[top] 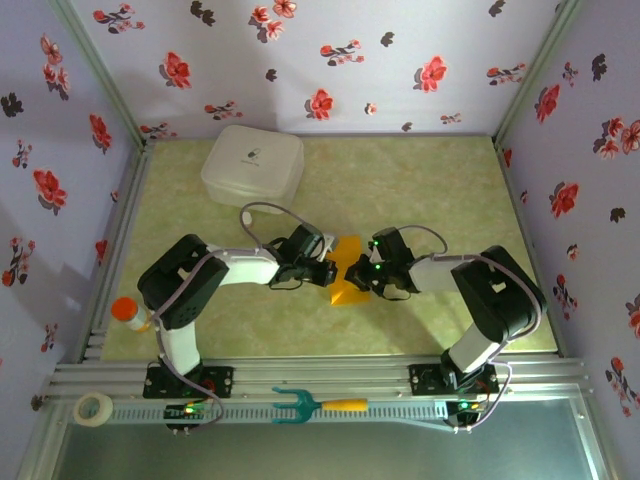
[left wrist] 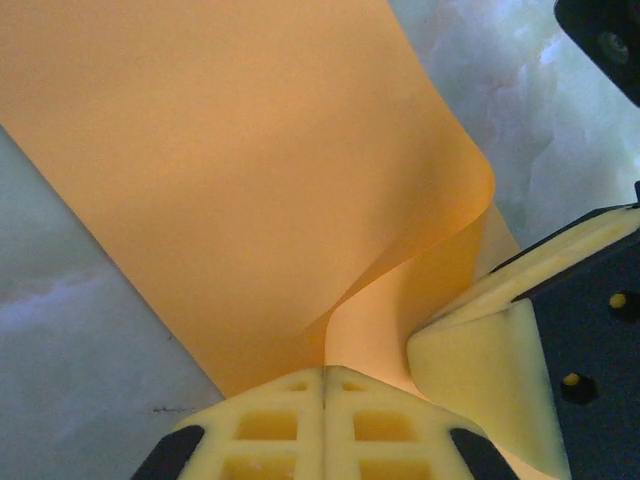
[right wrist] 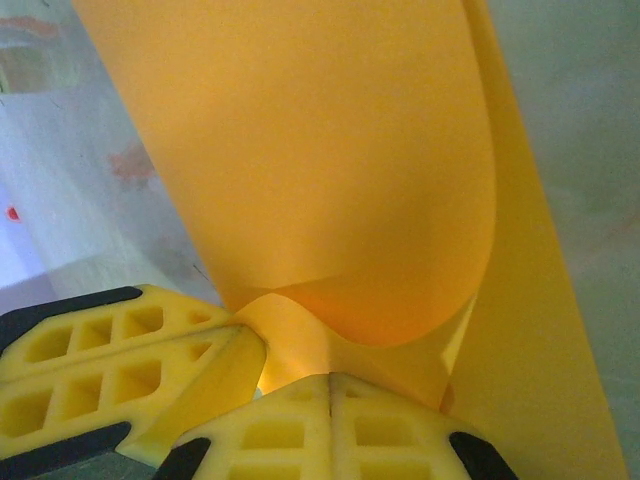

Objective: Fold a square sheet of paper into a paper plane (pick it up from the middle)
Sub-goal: Fold the triangle a second time at the center of the table.

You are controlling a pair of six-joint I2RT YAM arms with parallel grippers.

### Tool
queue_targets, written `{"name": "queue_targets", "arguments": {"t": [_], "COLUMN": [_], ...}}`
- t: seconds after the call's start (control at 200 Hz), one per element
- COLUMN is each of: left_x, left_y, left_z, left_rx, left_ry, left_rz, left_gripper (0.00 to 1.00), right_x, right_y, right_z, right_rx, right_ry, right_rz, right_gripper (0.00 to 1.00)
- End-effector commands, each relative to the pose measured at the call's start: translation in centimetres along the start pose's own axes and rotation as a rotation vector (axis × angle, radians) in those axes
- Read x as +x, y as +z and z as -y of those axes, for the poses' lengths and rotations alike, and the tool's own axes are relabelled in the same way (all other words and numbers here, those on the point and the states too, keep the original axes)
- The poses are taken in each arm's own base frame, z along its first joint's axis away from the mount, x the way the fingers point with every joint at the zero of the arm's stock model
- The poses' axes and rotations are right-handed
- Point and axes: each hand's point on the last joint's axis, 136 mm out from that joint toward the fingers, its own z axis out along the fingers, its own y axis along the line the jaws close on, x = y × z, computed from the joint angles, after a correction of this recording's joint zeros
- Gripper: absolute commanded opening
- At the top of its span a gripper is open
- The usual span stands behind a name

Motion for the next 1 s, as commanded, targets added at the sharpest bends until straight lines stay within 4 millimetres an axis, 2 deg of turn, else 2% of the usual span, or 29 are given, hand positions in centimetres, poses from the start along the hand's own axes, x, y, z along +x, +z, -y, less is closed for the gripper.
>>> {"name": "queue_targets", "arguments": {"t": [0.0,0.145,0.225,0.38,0.55,0.645,0.705,0.91,0.995], "left_x": [2.4,2.3,2.2,2.2,2.2,2.2,2.3,2.4,2.3], "left_y": [1.1,1.0,1.0,1.0,1.0,1.0,1.0,1.0,0.9], "left_z": [-1.7,-1.6,-1.6,-1.5,-1.5,-1.5,-1.6,-1.7,-1.6], "left_rx": [-0.043,-0.043,-0.043,-0.041,-0.041,-0.042,-0.044,-0.048,-0.047], "left_ry": [-0.031,-0.028,-0.028,-0.028,-0.027,-0.027,-0.026,-0.025,-0.025], "left_rz": [-0.088,-0.088,-0.085,-0.087,-0.088,-0.089,-0.092,-0.095,-0.094], "left_gripper": [0.05,0.05,0.05,0.05,0.05,0.05,0.05,0.05,0.05], "right_x": [-0.4,-1.6,-2.1,-2.9,-2.2,-2.3,-2.6,-4.1,-4.4], "right_y": [-0.5,-1.9,-2.0,-1.3,-0.6,-0.6,-0.8,-2.9,-2.9], "right_z": [0.3,-2.2,-2.3,-0.3,3.3,4.1,3.5,-1.0,-1.1], "right_rx": [0.015,-0.022,-0.034,-0.013,0.051,0.051,0.023,-0.077,-0.07], "right_ry": [0.017,-0.036,-0.033,0.006,0.065,0.102,0.105,0.034,0.02], "right_rz": [0.034,0.064,0.066,0.064,0.063,0.065,0.07,0.102,0.098], "right_gripper": [0.01,0.02,0.02,0.02,0.02,0.02,0.02,0.03,0.03]}}
